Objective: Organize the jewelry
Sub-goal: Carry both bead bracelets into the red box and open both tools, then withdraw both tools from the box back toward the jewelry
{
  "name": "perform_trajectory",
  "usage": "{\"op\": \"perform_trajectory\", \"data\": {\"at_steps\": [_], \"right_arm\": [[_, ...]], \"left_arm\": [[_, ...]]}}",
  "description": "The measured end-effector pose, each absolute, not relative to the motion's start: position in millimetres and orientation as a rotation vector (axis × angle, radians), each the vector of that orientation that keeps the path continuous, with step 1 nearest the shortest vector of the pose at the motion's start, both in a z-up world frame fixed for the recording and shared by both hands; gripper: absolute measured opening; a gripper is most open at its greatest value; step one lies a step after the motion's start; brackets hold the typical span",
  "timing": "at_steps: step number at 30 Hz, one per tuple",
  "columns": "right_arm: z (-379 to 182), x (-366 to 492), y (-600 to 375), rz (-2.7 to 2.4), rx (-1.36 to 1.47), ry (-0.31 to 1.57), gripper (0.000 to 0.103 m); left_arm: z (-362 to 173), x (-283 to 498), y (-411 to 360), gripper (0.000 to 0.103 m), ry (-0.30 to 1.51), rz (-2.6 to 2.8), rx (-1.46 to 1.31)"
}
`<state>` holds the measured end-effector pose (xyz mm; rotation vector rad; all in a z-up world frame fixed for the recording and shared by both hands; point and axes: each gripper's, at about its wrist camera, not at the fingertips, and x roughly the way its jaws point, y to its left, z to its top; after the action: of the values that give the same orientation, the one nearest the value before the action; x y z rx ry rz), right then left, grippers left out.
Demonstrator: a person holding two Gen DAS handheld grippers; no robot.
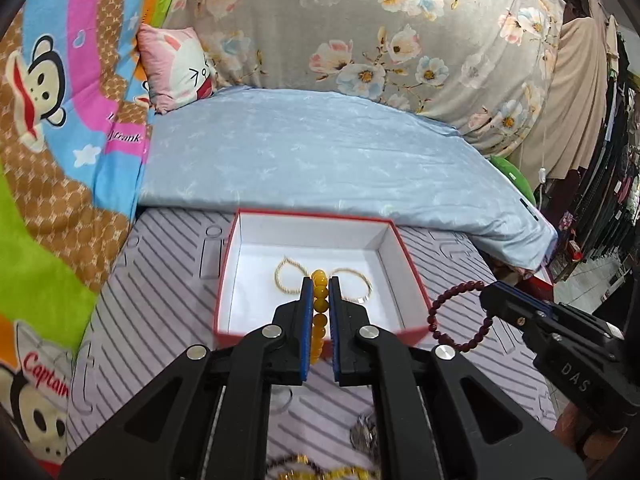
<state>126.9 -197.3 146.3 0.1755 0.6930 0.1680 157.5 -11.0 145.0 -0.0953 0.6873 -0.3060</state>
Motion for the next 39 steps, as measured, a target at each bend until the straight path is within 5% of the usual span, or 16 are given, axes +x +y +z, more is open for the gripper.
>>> {"op": "perform_trajectory", "data": {"at_steps": [17, 19, 21, 23, 39], "right_arm": [[60.7, 218.1, -172.9, 0.187, 0.189, 0.873, 0.01], [57.8, 217.0, -180.2, 0.142, 0.178, 0.87, 0.023], [61.8, 211.4, -186.8, 0.111, 0.171, 0.843, 0.039], [68.5, 204.3, -192.7, 0.093, 0.168, 0.815, 0.043], [74.7, 107.0, -197.7, 0.077, 0.151, 0.82, 0.043]], "left_arm": [[60.5, 247.2, -10.9, 0.008, 0.837, -0.267, -0.129], [57.0, 245.9, -7.7, 0.018, 0.838, -0.254, -0.127], [58.0, 241.0, -2.9, 0.052, 0.823, -0.227, -0.131], [63.9, 232.2, 4.5, 0.065, 0.779, -0.189, -0.14], [58.0, 146.3, 28.8, 0.066, 0.814, -0.135, -0.138]]}}
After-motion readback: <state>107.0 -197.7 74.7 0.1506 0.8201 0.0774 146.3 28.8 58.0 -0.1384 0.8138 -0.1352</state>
